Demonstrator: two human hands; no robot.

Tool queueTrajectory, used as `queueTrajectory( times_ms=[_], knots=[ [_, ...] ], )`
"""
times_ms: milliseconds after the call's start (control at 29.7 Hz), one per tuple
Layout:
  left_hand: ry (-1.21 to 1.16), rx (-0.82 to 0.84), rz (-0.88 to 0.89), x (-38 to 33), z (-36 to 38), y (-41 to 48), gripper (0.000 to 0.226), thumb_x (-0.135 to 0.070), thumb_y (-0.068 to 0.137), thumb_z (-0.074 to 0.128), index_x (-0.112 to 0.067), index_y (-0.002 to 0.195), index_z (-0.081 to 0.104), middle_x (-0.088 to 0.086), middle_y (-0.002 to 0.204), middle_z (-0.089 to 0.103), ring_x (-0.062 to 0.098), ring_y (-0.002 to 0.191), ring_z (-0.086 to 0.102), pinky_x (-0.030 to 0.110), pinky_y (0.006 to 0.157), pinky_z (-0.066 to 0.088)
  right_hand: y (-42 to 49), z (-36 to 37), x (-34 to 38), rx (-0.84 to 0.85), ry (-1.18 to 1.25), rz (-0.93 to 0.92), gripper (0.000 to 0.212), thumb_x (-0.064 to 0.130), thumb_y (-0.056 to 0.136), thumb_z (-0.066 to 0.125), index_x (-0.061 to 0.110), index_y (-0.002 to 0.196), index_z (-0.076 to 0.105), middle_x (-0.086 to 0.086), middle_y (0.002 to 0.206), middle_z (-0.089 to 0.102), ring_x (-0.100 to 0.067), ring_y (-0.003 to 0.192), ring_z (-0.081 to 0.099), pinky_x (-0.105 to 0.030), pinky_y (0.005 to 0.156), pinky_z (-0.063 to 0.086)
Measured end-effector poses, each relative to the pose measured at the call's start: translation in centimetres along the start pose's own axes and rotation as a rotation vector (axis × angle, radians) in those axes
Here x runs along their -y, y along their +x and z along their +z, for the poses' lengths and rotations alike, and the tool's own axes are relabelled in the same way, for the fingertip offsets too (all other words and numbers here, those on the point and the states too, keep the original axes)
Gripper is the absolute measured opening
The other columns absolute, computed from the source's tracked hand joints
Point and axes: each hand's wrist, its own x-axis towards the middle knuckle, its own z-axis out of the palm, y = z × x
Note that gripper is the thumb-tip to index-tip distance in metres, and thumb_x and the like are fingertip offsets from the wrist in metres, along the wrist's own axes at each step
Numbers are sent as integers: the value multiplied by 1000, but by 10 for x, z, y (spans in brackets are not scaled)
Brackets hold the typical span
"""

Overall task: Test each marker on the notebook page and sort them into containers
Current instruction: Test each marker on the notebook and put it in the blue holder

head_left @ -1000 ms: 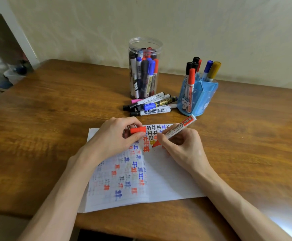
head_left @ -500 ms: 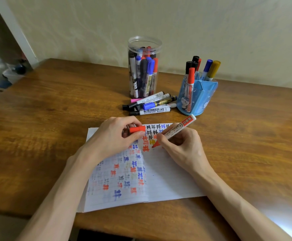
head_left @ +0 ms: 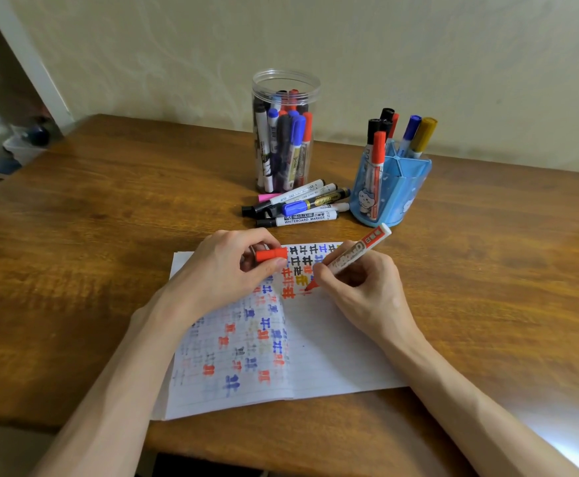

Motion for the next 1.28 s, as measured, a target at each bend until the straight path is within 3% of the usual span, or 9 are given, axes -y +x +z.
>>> queueTrajectory(
  times_ms=[101,269,471,639,874,1009,1110,1177,1278],
  knots=[
    [2,-12,8,0,0,0,22,-46,91,71,-43,111,65,-24,99,65,-11,88,59,8,66,45,0,2,1,32,-27,-18,14,25,93,79,27,80,75,15,80,77,-9,73,75,-29,64,61],
    [-1,-20,11,0,0,-1,22,-45,90,72,-41,111,67,-26,94,63,-10,87,60,8,66,45,0,2,2,56,-30,-5,22,20,93,78,28,73,73,17,76,76,-7,68,73,-22,60,55],
    [2,-26,11,1,1,0,21,-47,90,72,-42,110,66,-26,96,64,-9,90,60,9,69,44,2,0,-1,9,15,34,14,23,94,77,23,80,75,11,78,78,-11,71,75,-33,64,62],
    [-2,-28,18,1,0,0,21,-47,90,71,-42,110,66,-28,95,62,-12,88,59,8,66,45,0,2,1,62,-15,35,22,19,92,77,28,73,70,15,77,77,-4,69,73,-18,59,53],
    [-93,-43,25,1,0,-1,24,-48,89,70,-38,111,68,-21,98,68,-4,90,66,13,67,55,2,0,-2,32,8,58,16,21,93,76,22,78,71,11,75,76,-6,68,72,-18,60,53],
    [-158,-41,53,-5,-2,-2,42,-62,86,59,-34,113,73,-19,101,73,-3,96,67,22,75,59,2,0,-2,100,4,71,20,15,90,77,22,73,69,8,75,76,-5,66,71,-15,58,49],
    [-217,-37,47,-8,-4,-3,45,-56,80,65,-32,116,76,-16,109,75,0,103,68,30,82,62,3,-3,-1,58,102,62,13,13,94,75,14,82,71,5,78,77,-6,71,73,-17,63,52],
    [-254,-19,17,-10,-4,-3,47,-51,75,70,-33,118,75,-15,113,75,-2,104,68,29,83,62,4,-8,2,2,222,69,8,15,96,75,9,92,71,3,79,76,-6,69,71,-17,62,51],
    [-264,10,-10,-12,-5,-3,52,-49,70,73,-34,120,74,-15,115,74,-3,103,68,23,82,61,4,-14,5,-47,363,105,19,25,95,76,7,101,70,-3,81,74,-14,66,67,-26,58,52]
  ],
)
